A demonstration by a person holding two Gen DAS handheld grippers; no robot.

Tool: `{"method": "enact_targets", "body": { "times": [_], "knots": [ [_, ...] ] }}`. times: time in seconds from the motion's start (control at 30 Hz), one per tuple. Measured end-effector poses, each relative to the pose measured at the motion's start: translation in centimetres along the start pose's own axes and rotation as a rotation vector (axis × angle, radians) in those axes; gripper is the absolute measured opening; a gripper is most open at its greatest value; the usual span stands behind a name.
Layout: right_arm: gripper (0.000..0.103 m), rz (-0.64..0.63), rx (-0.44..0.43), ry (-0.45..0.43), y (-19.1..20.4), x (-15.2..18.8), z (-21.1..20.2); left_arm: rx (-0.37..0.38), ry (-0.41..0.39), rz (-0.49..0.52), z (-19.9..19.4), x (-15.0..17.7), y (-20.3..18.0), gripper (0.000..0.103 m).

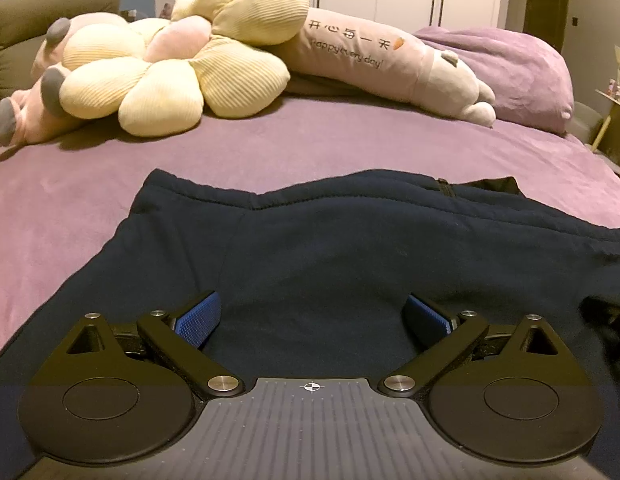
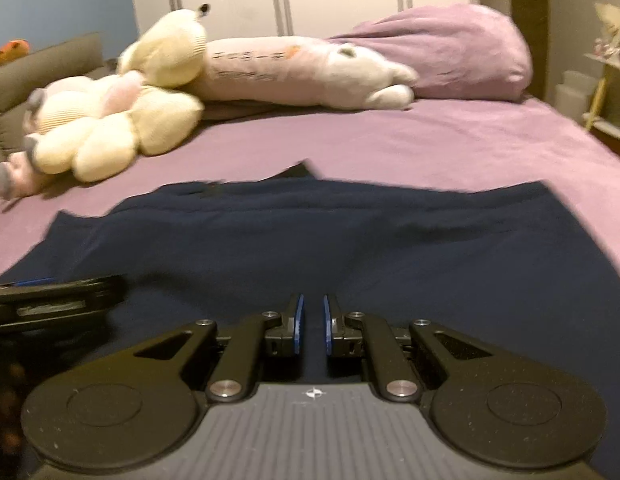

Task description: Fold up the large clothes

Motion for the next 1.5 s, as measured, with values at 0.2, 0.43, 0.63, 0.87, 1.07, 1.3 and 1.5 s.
{"method": "enact_targets", "body": {
  "times": [0.2,0.43,0.63,0.87,1.07,1.3,1.5],
  "knots": [
    [0.008,0.011,0.207,-0.056,-7.1,-0.6,0.5,-0.079,-0.046,-0.058,0.3,-1.1,4.0,0.102],
    [0.001,0.282,0.157,-0.057,-13.0,0.6,1.3,-0.115,0.004,-0.379,1.3,-0.6,11.4,0.101],
    [0.002,0.269,0.164,-0.113,-12.4,2.1,-1.3,-0.119,-0.031,-0.229,-2.0,0.8,11.1,0.103],
    [0.002,0.217,0.228,-0.060,-11.0,1.8,-3.2,-0.024,0.071,-0.326,-5.8,2.4,14.1,0.103],
    [0.003,0.216,0.100,-0.076,-7.2,5.2,-10.6,0.197,0.184,-0.420,-11.8,8.0,17.7,0.103],
    [0.003,0.163,-0.063,-0.019,0.1,8.8,-13.6,0.367,0.221,-0.542,-12.4,9.5,17.5,0.103],
    [0.003,0.099,-0.126,-0.009,4.1,8.3,-13.4,0.382,0.207,-0.601,-10.4,9.3,17.6,0.097]
  ]
}}
Point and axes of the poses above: each gripper's, at about its wrist camera, not at the fingertips, and z roughly the way its jaws point, y to its left, x to its underside, the point moved 4 cm from there along z, roughly the way its jaws point, and after that the axes turned 3 degrees about x, right-handed, at the moved point
